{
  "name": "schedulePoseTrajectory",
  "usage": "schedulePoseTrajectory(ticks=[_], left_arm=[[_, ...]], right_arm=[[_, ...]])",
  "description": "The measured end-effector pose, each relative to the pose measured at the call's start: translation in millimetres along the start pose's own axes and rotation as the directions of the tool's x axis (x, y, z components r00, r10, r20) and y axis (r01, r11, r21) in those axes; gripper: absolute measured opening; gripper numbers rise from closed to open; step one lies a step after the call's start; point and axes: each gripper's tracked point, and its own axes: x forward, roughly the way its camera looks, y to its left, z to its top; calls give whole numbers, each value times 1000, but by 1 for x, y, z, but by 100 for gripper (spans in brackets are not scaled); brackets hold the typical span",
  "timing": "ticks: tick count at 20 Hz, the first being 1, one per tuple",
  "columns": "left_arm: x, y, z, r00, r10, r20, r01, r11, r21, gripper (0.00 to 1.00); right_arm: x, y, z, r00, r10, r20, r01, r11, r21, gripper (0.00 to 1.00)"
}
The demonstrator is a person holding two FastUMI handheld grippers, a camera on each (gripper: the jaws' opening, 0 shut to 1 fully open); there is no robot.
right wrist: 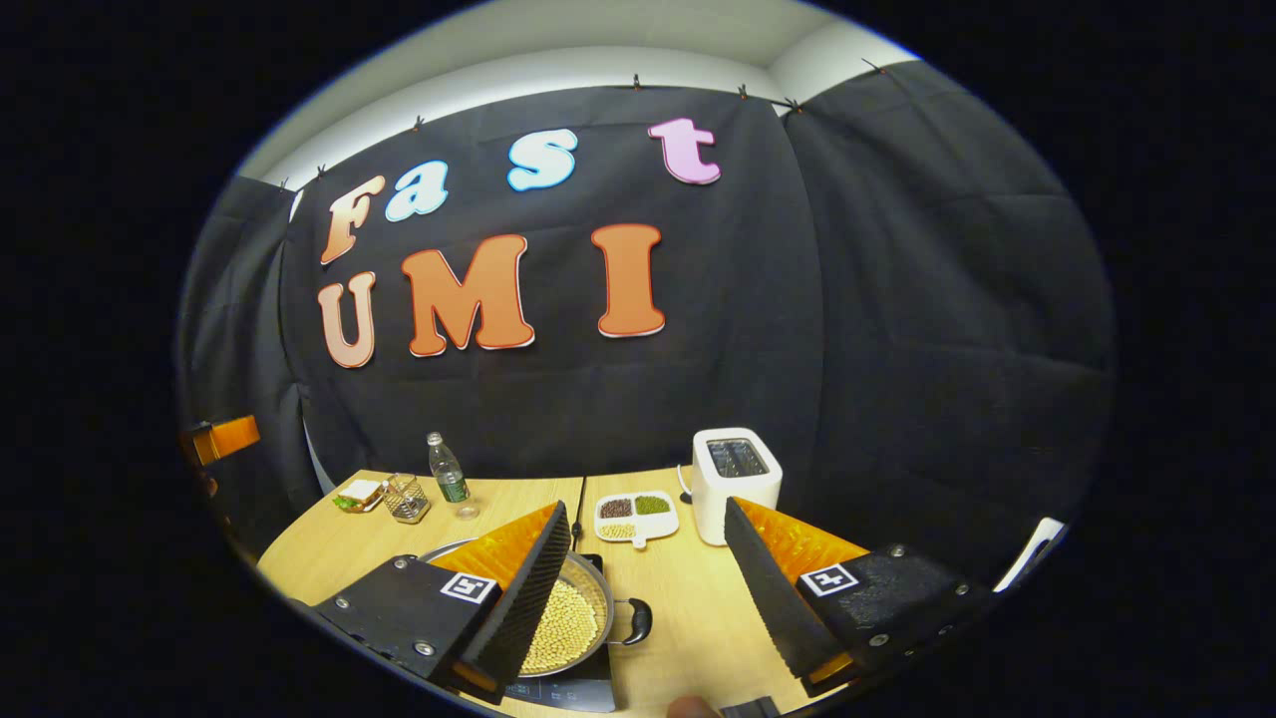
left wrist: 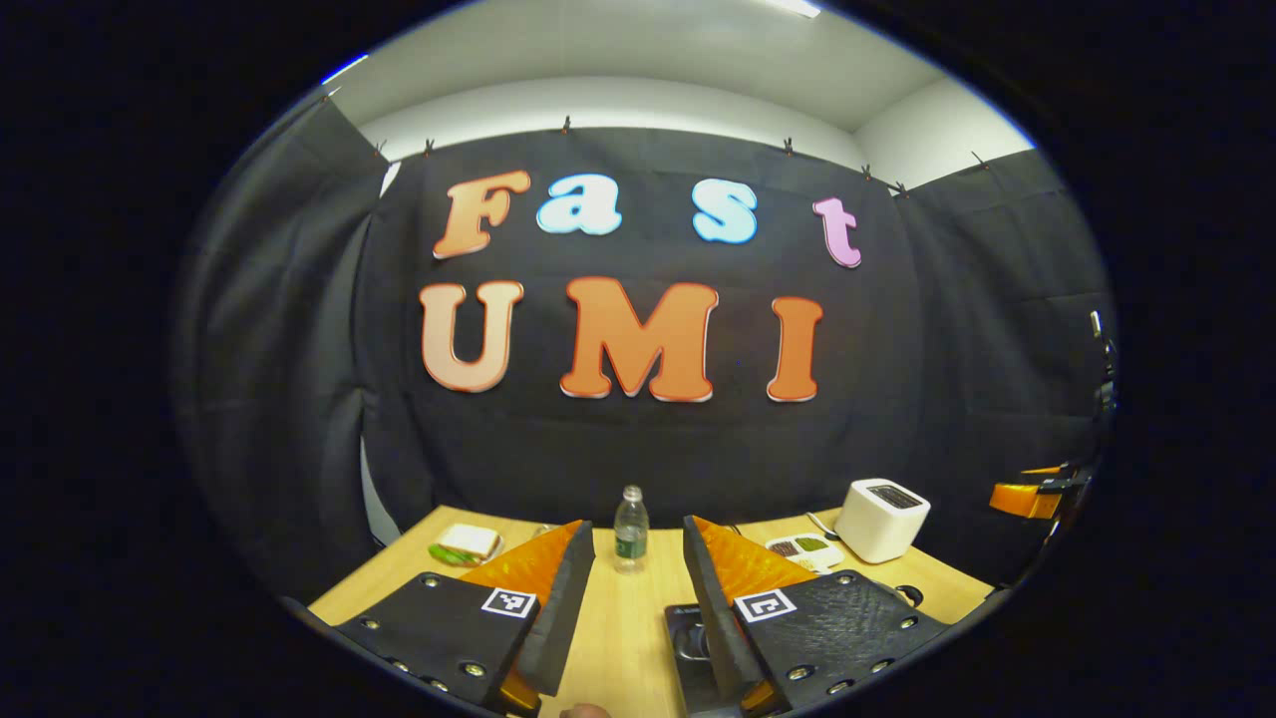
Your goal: First push the handle of the pot to place it horizontally, then grasp the pot with both hands and set it on the induction cooktop.
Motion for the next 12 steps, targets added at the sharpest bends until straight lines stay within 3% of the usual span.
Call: schedulePoseTrajectory(ticks=[6,12], left_arm=[[-54,3,56,996,-39,82,48,993,-112,57],[-81,-3,57,995,-45,85,50,997,-58,57]], right_arm=[[-48,0,52,994,22,109,-30,997,75,95],[-70,1,56,989,33,141,-44,996,74,95]])
